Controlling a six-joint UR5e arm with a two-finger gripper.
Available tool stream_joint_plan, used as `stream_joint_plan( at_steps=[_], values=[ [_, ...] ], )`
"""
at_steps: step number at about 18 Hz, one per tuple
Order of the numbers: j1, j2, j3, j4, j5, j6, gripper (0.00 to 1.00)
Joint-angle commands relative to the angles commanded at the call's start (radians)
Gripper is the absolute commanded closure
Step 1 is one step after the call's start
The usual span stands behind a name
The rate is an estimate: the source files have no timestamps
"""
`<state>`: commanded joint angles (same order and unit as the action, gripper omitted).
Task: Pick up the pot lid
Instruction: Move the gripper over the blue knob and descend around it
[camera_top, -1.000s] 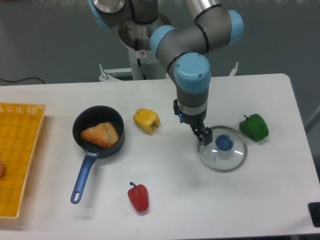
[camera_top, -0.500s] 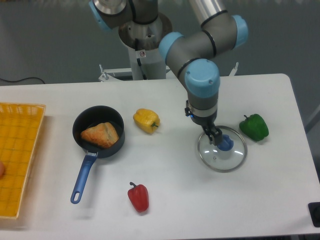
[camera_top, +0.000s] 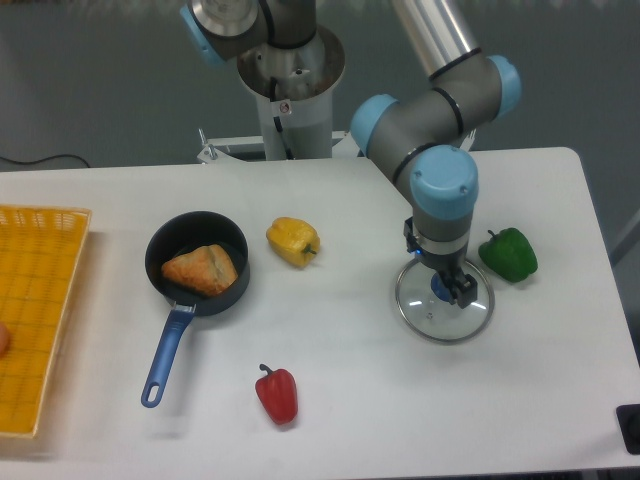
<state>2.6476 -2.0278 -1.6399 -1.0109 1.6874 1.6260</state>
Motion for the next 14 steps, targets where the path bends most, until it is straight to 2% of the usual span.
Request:
stream_joint_plan(
  at_steps=[8, 14],
  values=[
    [0.011, -0.029, -0.005, 0.0, -0.002, 0.002, 0.0],
    [0.026, -0.029, -0.014, 0.002, -0.003, 0.002, 0.0]
  ],
)
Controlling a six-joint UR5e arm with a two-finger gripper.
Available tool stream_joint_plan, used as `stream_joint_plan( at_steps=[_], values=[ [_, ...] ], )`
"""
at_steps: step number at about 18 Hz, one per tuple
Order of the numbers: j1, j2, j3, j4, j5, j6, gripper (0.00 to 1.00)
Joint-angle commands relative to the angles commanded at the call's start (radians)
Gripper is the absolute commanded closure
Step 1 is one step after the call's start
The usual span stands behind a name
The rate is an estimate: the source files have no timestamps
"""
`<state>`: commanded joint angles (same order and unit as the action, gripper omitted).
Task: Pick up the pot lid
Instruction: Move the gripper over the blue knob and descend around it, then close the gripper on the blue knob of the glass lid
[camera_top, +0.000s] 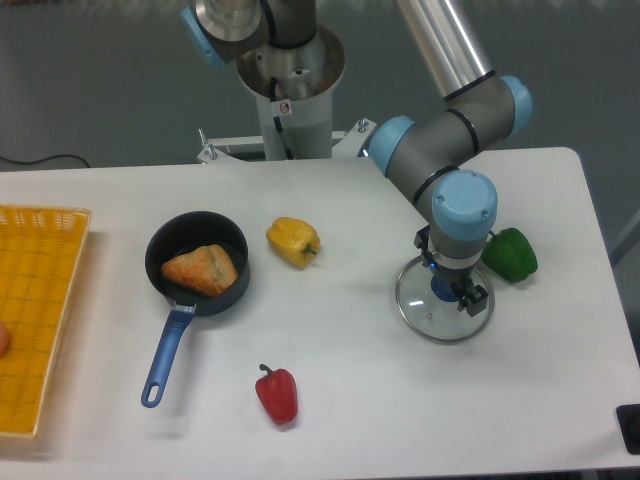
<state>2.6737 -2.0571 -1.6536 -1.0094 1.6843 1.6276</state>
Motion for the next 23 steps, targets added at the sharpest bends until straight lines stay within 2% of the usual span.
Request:
stream_joint_plan(
  at_steps=[23],
  values=[
    [0.009, -0.034, 0.012, 0.002, -0.002, -0.014, 0.01]
  ],
)
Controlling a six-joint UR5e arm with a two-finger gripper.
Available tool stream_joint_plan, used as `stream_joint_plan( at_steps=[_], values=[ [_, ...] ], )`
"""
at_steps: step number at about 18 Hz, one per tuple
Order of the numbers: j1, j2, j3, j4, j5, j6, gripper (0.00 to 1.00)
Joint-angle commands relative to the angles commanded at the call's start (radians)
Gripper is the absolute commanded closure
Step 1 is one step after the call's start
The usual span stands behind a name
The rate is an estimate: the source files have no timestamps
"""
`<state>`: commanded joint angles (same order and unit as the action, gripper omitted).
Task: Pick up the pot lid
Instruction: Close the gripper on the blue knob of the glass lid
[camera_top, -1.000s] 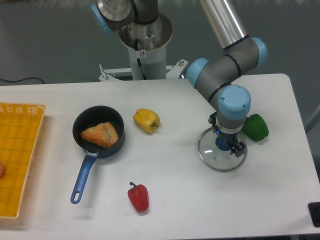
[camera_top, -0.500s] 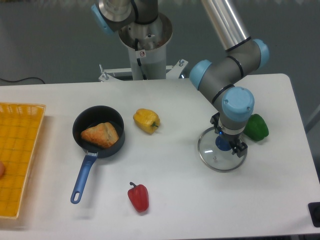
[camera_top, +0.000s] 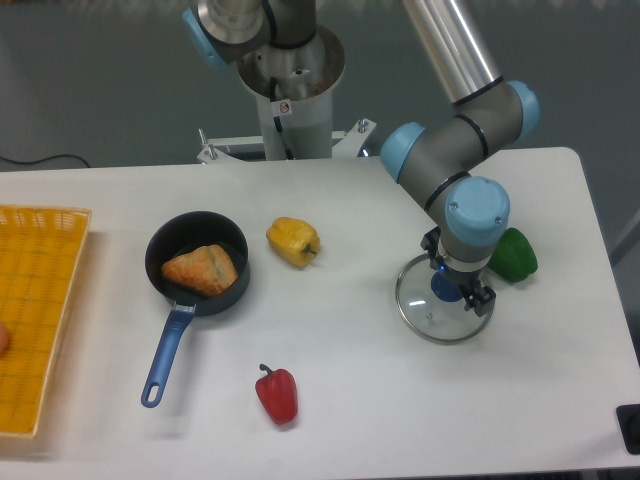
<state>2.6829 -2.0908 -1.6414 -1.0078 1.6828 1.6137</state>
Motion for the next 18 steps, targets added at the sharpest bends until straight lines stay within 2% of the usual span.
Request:
stream_joint_plan(
  at_steps=[18],
  values=[
    [0.006, -0.008, 0.003, -0.003, -0.029, 0.009, 0.01]
  ],
)
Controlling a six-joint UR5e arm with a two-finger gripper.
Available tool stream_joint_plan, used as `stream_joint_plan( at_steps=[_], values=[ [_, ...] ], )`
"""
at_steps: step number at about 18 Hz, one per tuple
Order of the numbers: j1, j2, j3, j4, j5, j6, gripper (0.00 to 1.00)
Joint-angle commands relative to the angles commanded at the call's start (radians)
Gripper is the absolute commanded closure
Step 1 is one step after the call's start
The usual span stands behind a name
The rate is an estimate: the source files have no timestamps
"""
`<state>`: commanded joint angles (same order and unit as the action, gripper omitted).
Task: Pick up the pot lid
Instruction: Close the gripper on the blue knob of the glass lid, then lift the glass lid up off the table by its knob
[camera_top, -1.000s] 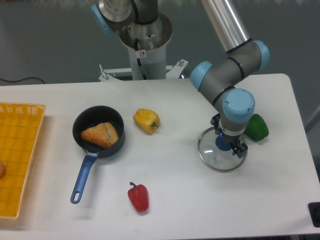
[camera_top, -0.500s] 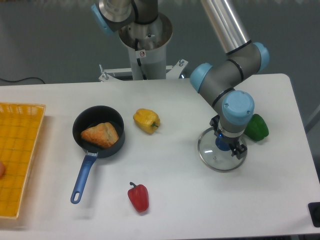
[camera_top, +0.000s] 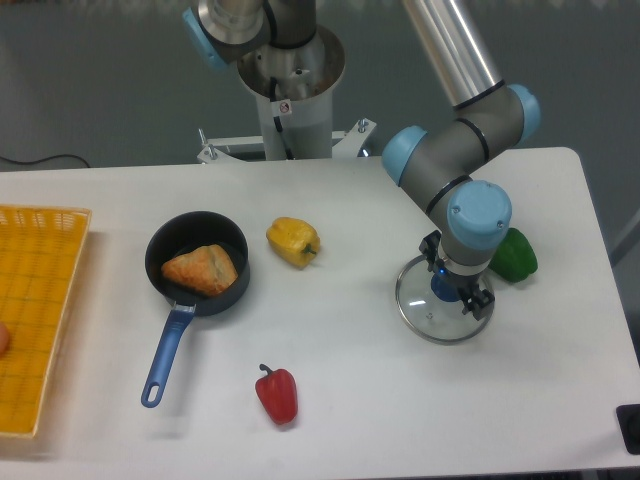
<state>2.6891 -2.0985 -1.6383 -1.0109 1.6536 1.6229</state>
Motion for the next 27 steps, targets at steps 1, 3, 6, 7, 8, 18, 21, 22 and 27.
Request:
stream_joint_plan(
  at_steps=[1, 3, 6, 7, 8, 18, 21, 22, 27],
  values=[
    [0.0, 0.0, 0.0, 0.002, 0.002, 0.005, 0.01],
    [0.0, 0.0, 0.0, 0.002, 0.003, 0.006, 0.01],
    [0.005, 0.002, 0.0, 0.002, 0.005, 0.012, 0.01],
    [0.012, 0.002, 0.0, 0.002, 0.005, 0.021, 0.01],
    [0.017, 0.002, 0.0, 0.0, 0.003, 0.04, 0.01],
    [0.029, 0.002, -0.003, -0.002, -0.037, 0.051, 0.01],
    [0.029, 0.002, -0.003, -0.002, -0.037, 0.051, 0.01],
    [0.029, 0.002, -0.005, -0.003, -0.037, 0.051, 0.01],
    [0.029, 0.005, -0.006, -0.003, -0.035, 0.051, 0.06]
  ],
)
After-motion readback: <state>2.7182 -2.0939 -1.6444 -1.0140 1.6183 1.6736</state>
